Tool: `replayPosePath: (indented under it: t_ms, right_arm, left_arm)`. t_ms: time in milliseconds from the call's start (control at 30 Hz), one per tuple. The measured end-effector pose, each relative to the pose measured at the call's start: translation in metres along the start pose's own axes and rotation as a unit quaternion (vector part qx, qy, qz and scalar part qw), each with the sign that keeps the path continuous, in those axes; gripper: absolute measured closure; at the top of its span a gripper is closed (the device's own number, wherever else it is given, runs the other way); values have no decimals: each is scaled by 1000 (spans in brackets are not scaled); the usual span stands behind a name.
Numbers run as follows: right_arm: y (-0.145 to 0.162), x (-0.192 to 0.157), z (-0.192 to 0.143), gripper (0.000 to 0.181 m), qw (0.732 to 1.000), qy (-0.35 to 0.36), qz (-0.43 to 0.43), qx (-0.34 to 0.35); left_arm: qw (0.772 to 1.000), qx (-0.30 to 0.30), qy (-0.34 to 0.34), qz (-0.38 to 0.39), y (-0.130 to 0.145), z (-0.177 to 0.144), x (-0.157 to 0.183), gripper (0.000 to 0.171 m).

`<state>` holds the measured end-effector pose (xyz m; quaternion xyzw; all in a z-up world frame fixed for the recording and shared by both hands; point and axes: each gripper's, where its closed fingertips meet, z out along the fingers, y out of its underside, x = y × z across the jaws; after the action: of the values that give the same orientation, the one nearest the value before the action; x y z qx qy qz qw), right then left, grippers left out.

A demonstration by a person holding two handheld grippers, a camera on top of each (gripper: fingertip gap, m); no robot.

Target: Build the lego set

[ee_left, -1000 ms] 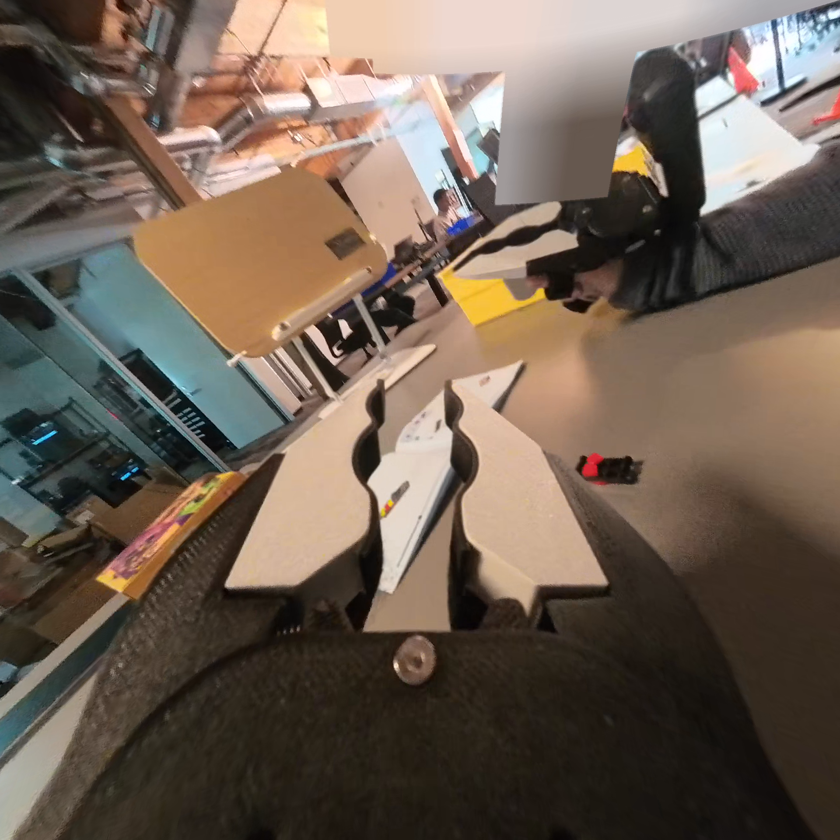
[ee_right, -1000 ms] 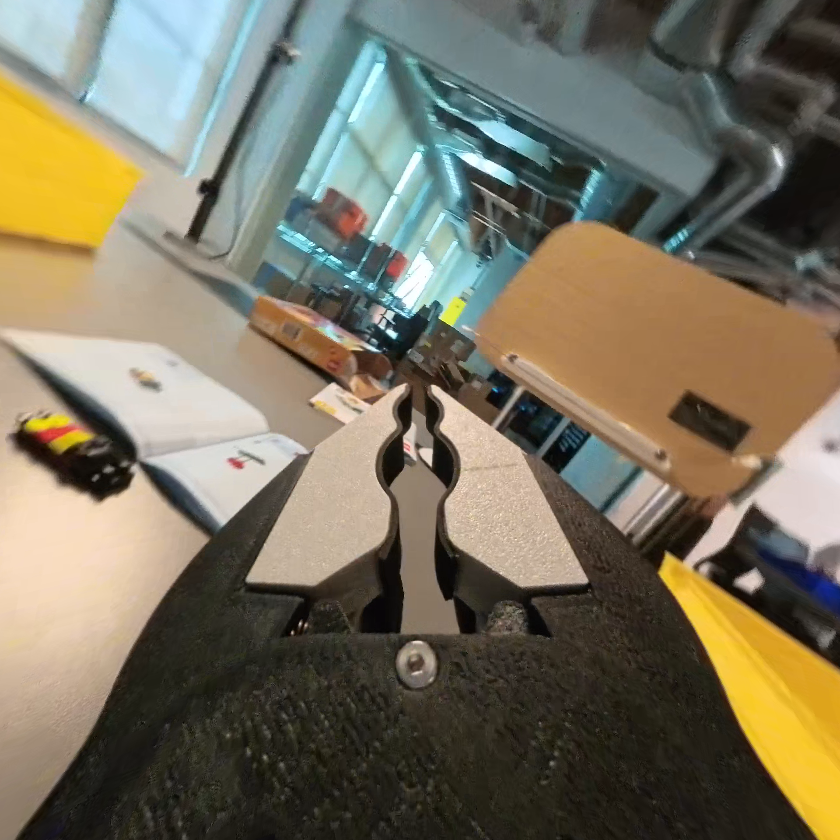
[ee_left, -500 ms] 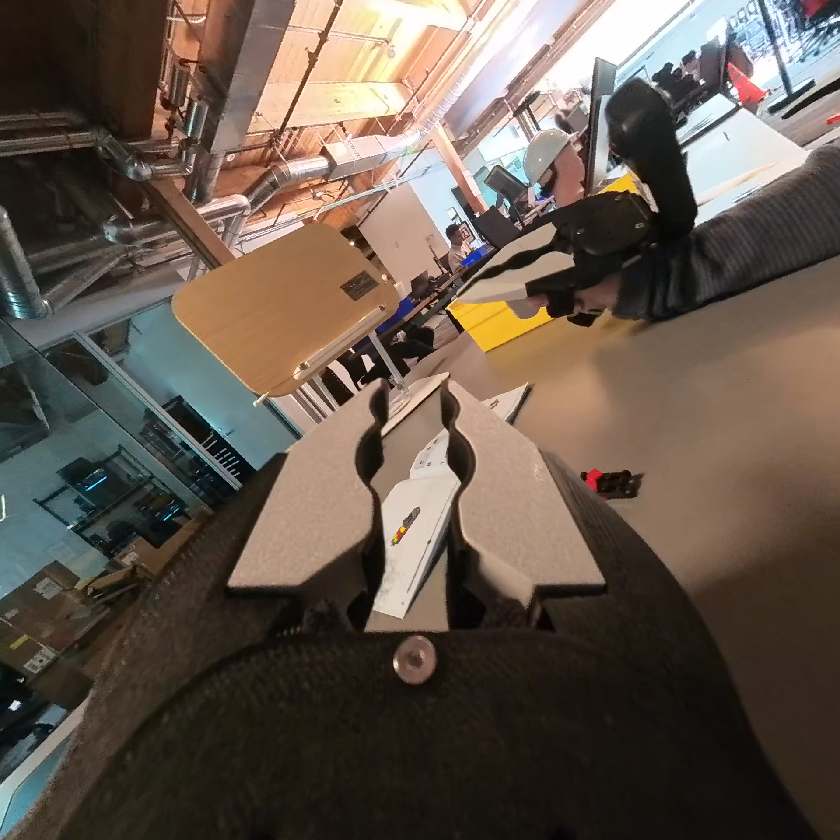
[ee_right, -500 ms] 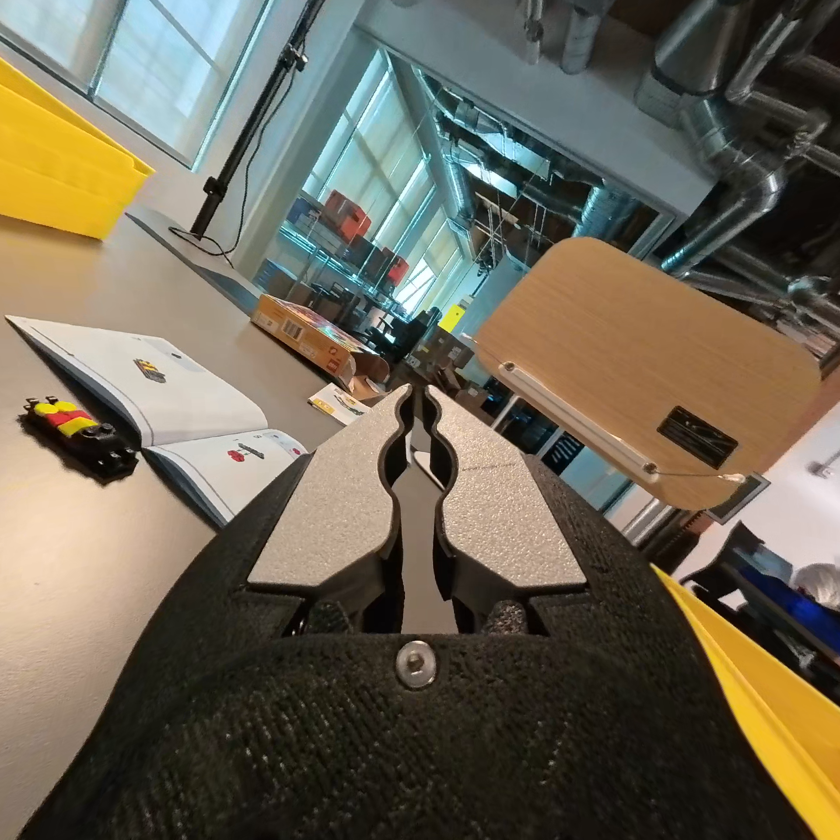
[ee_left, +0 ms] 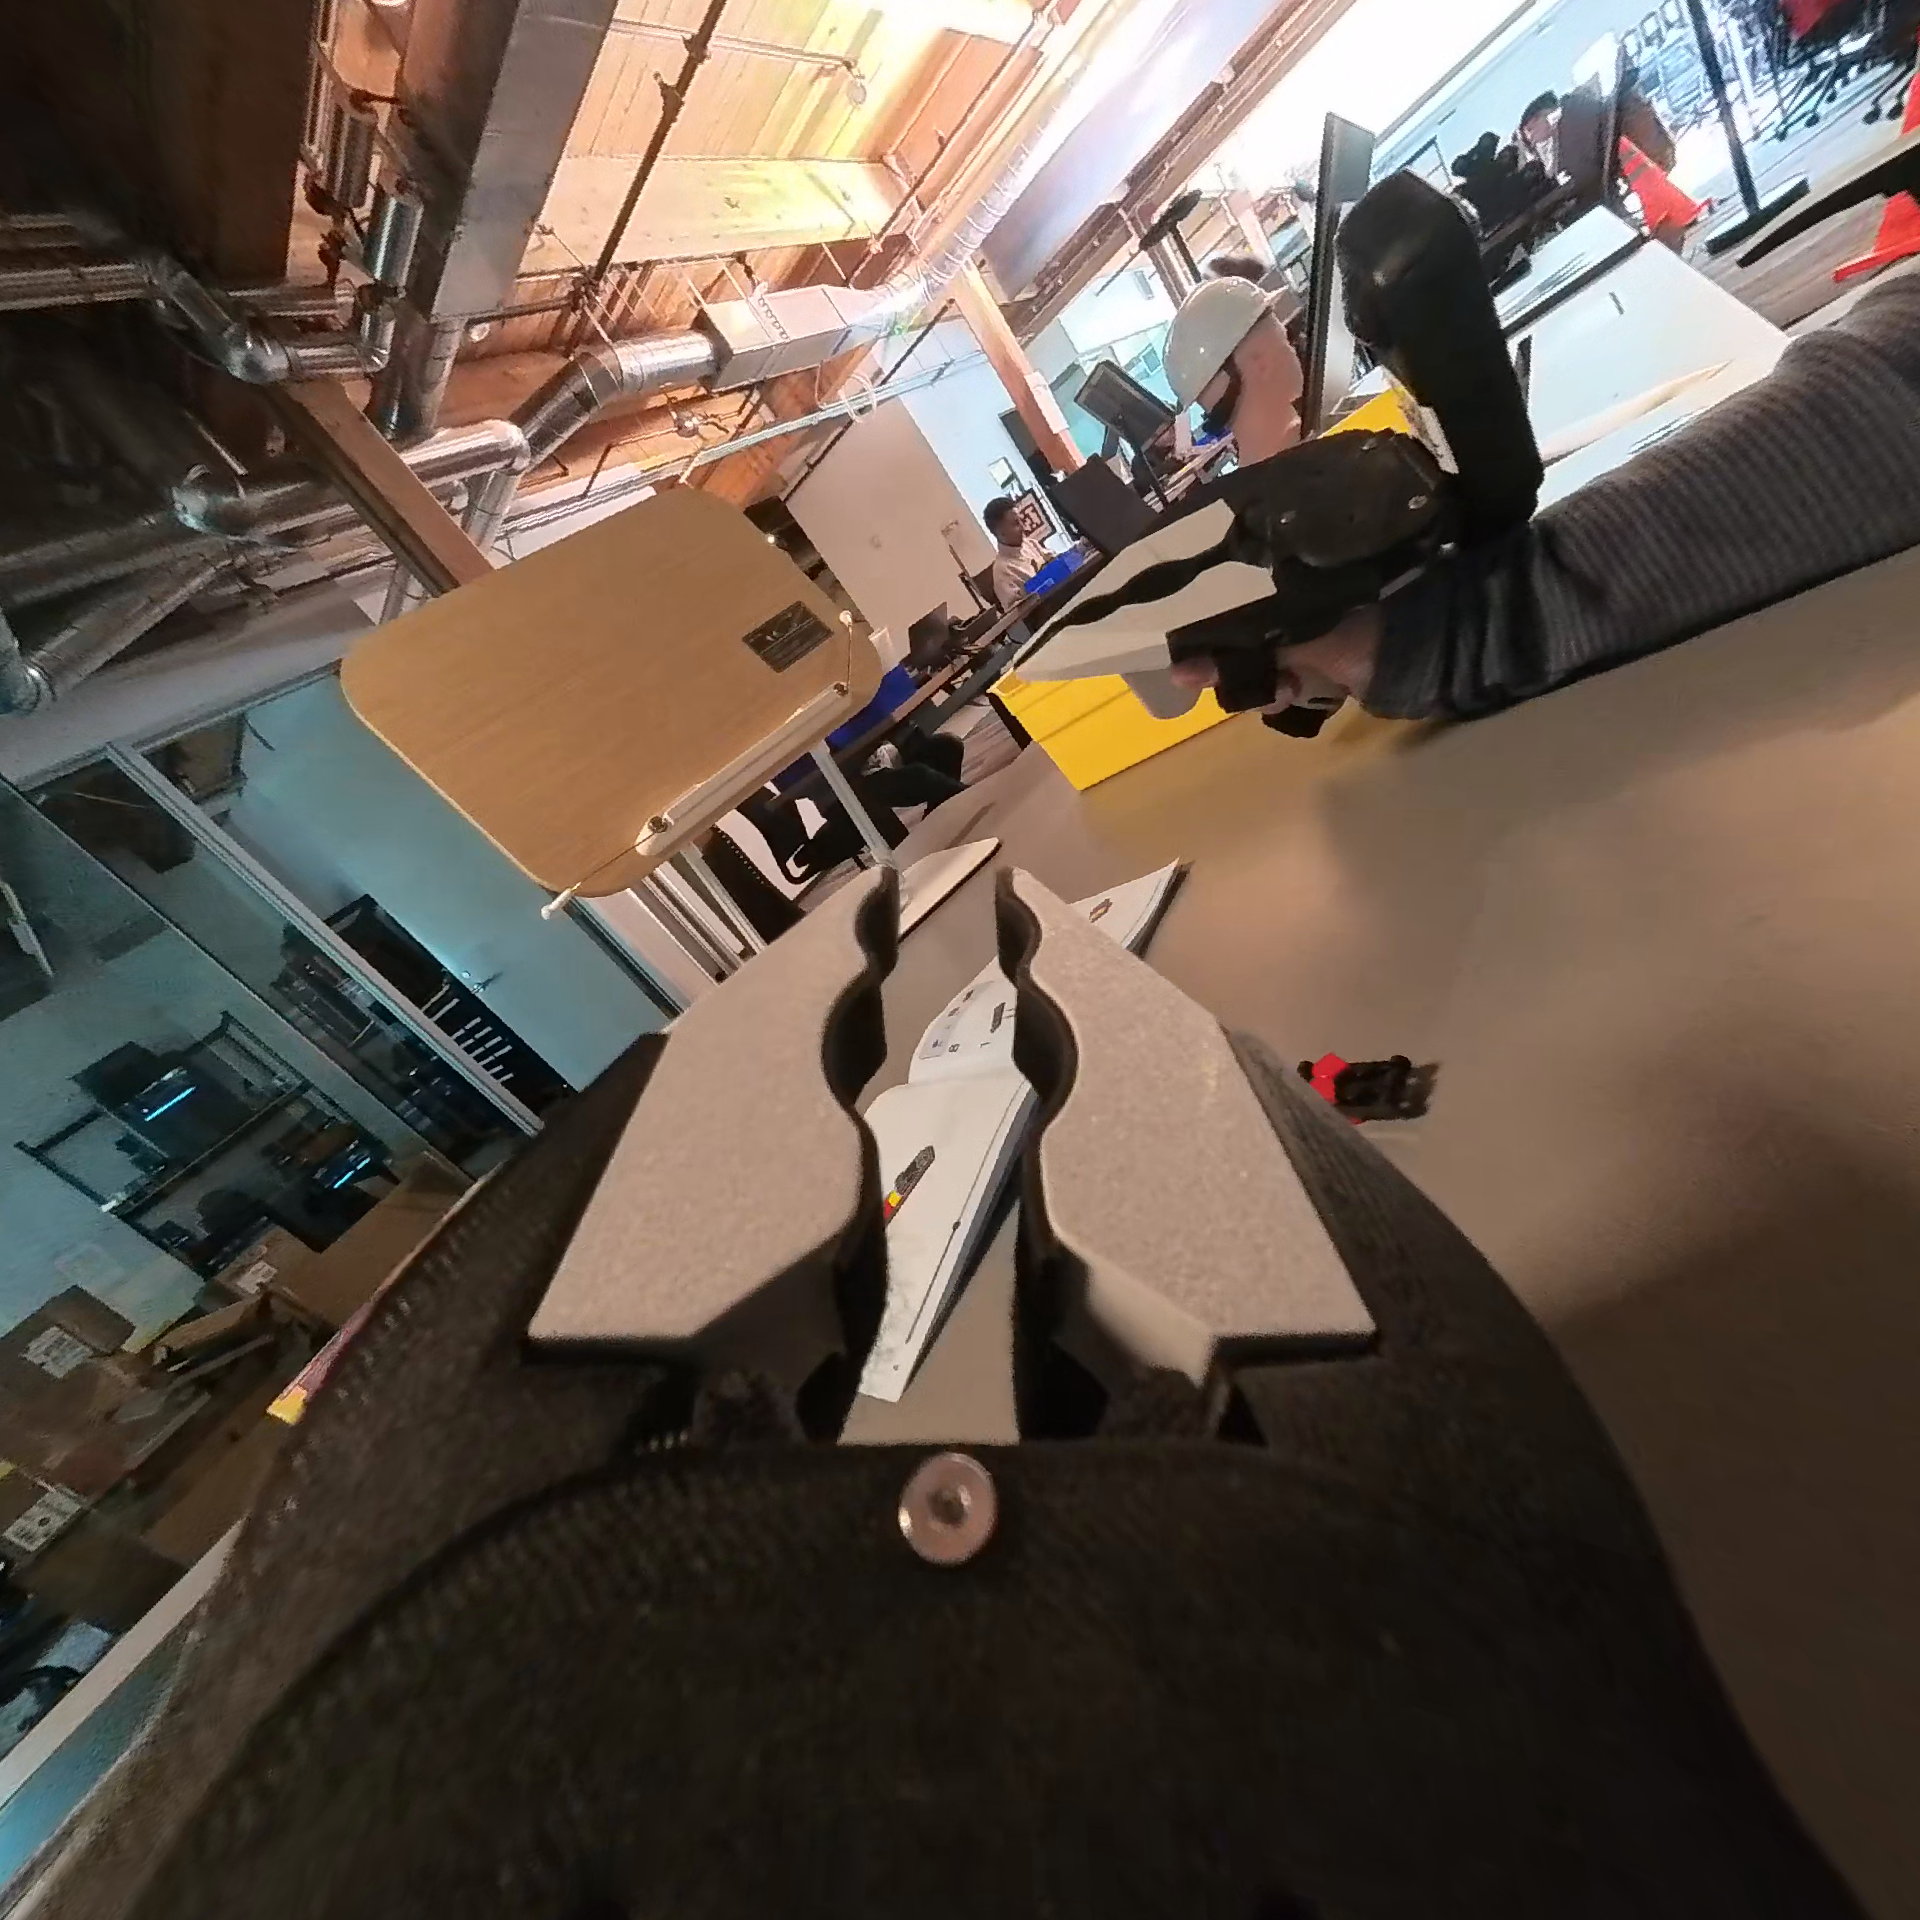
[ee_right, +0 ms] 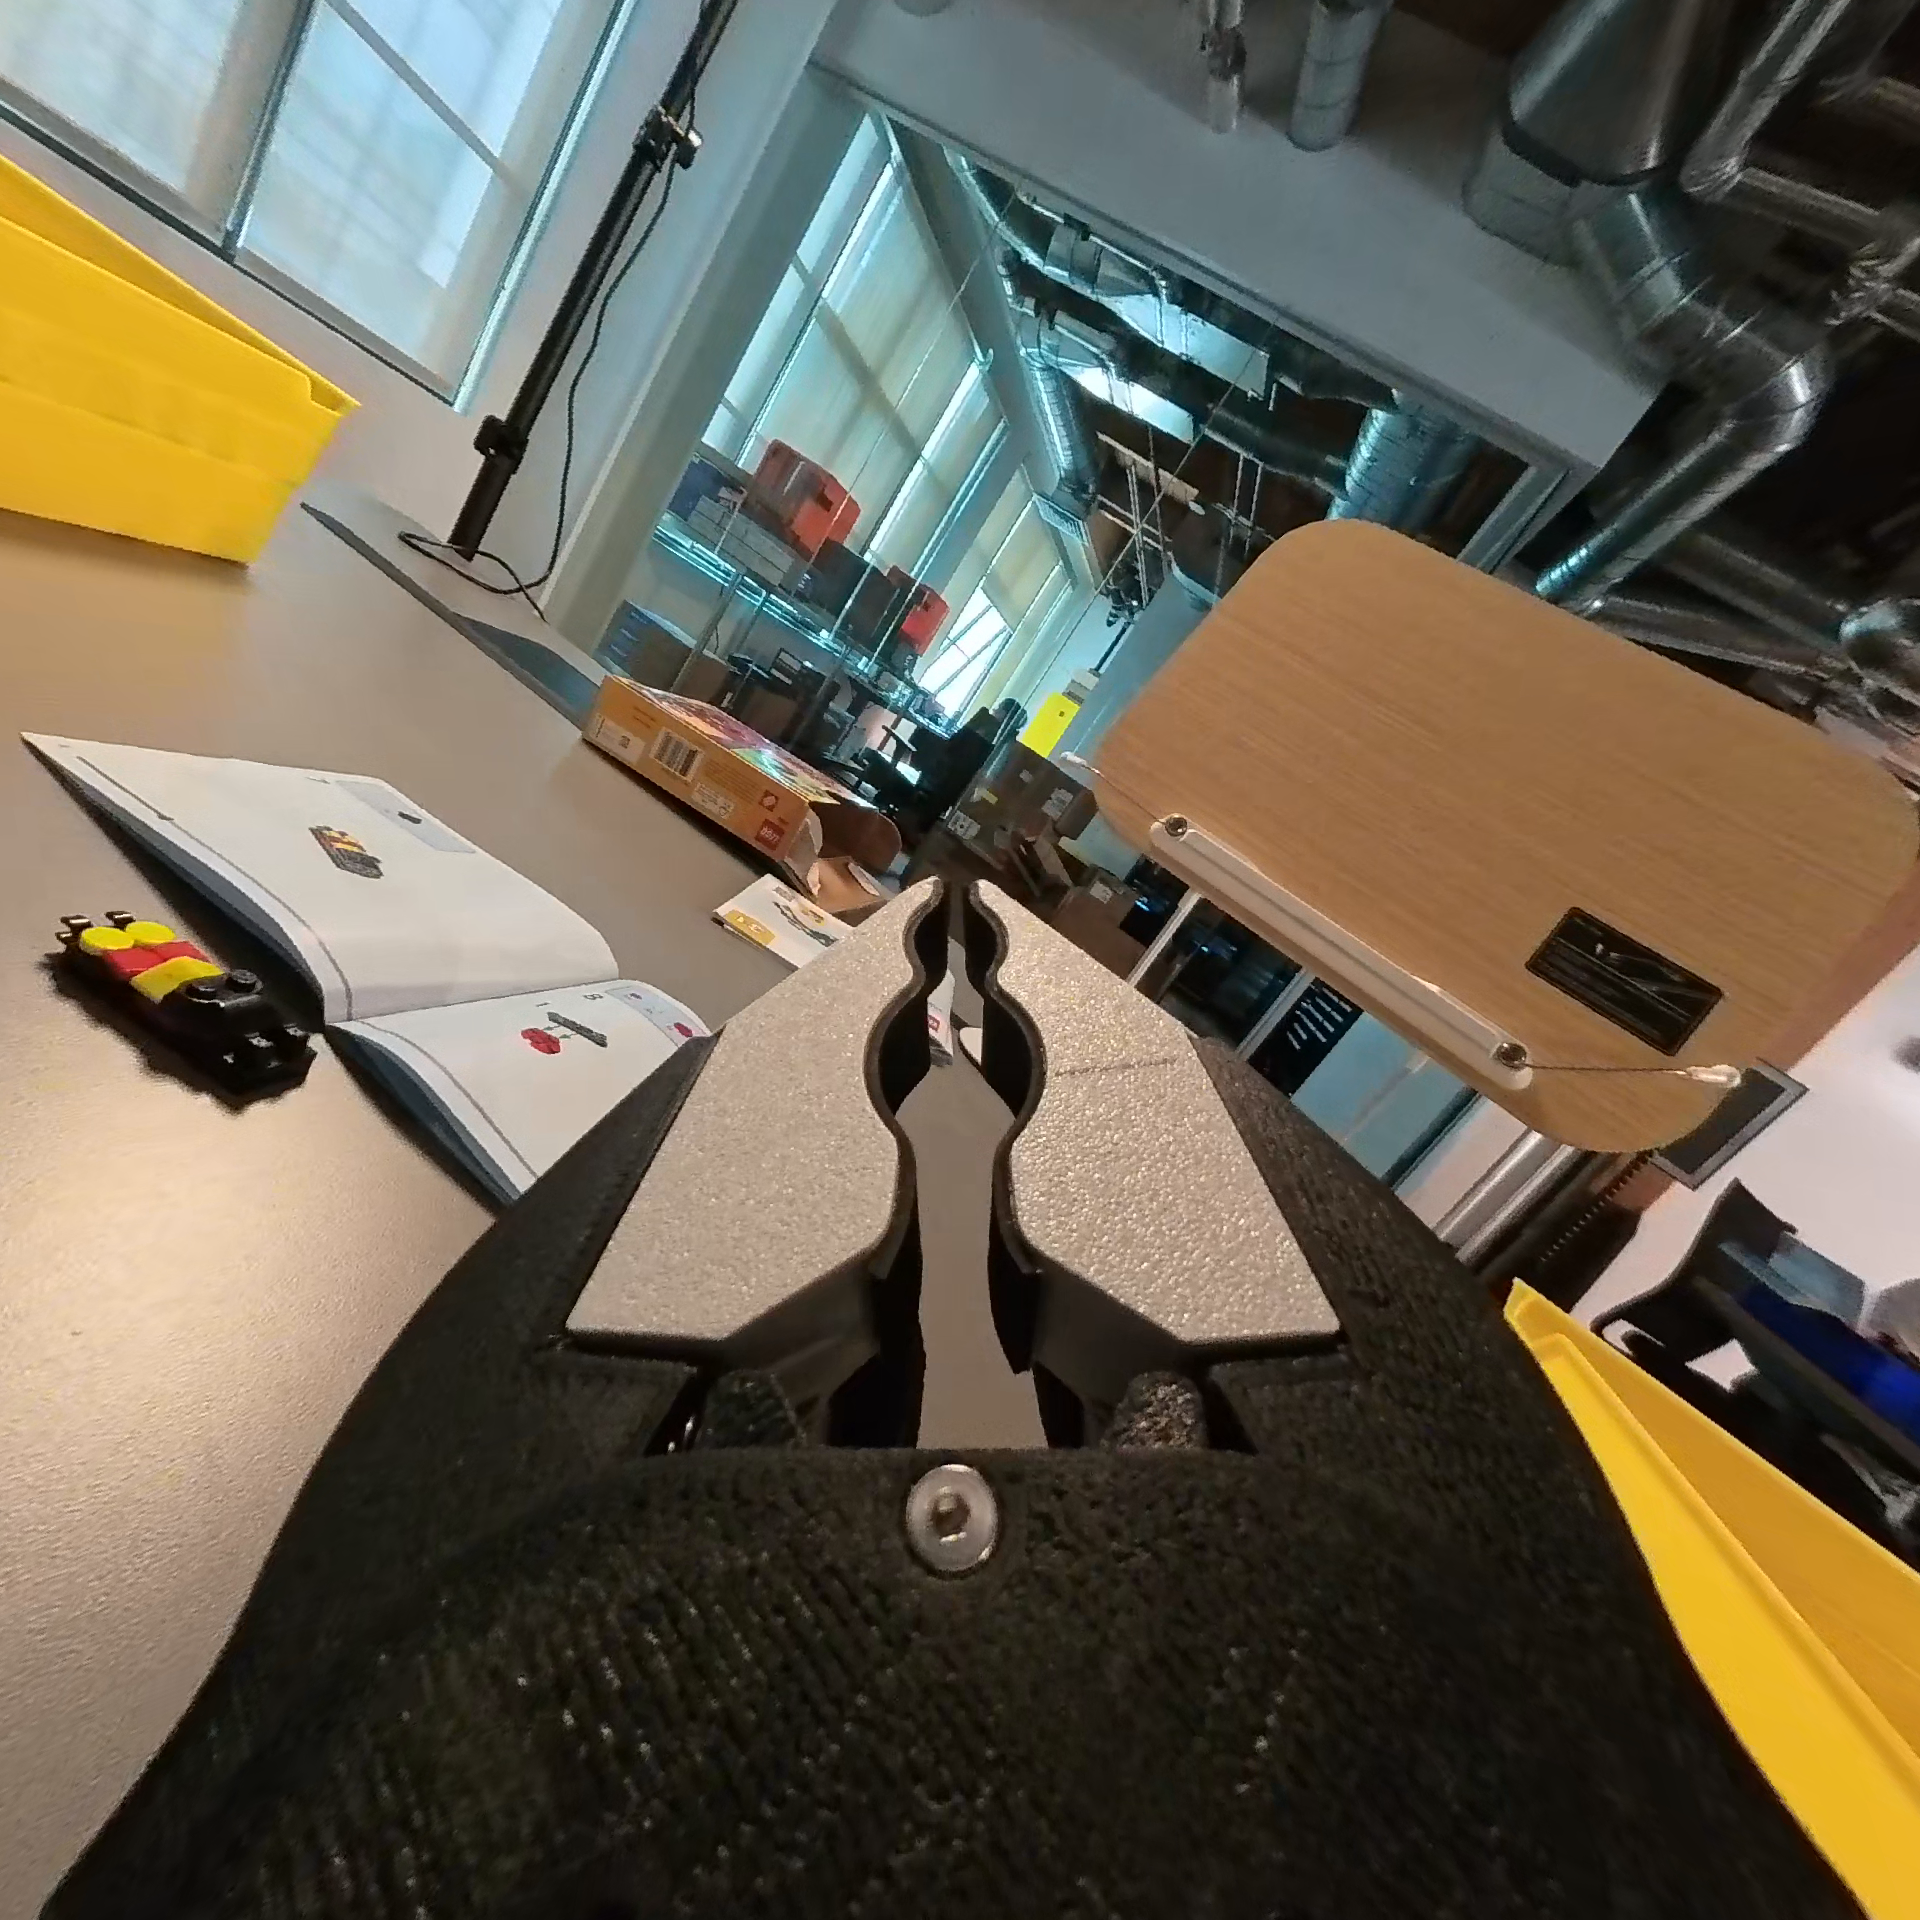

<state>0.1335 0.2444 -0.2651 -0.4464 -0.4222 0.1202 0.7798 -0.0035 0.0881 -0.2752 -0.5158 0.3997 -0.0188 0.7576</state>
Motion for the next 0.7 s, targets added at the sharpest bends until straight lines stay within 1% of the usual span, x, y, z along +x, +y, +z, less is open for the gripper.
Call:
replayPosePath:
  t_ms: [233, 433, 500, 567, 600, 633, 700]
  right_arm:
    - [3, 1, 1, 181, 1000, 2, 2, -4]
    - [3, -1, 2, 181, 1000, -1, -1, -6]
    - [4, -1, 2, 181, 1000, -1, 0, -7]
    - [4, -1, 3, 181, 1000, -1, 2, -8]
    - [5, -1, 3, 181, 1000, -1, 4, -8]
    - [6, -1, 3, 181, 1000, 0, 6, -9]
    - [8, 1, 4, 181, 1000, 2, 10, -13]
  left_arm:
    - [1000, -7, 17, -16, 0, 0, 5, 160]
    - [999, -13, 39, -20, -2, 2, 15, 161]
    - [997, -29, 73, -21, -2, 2, 25, 158]
    - [989, -83, 123, -17, -3, 1, 33, 154]
    - [986, -102, 131, -31, -10, -1, 31, 149]
    - [985, -105, 128, -52, -23, -4, 24, 148]
    - [987, -92, 91, -92, -50, -16, 1, 145]
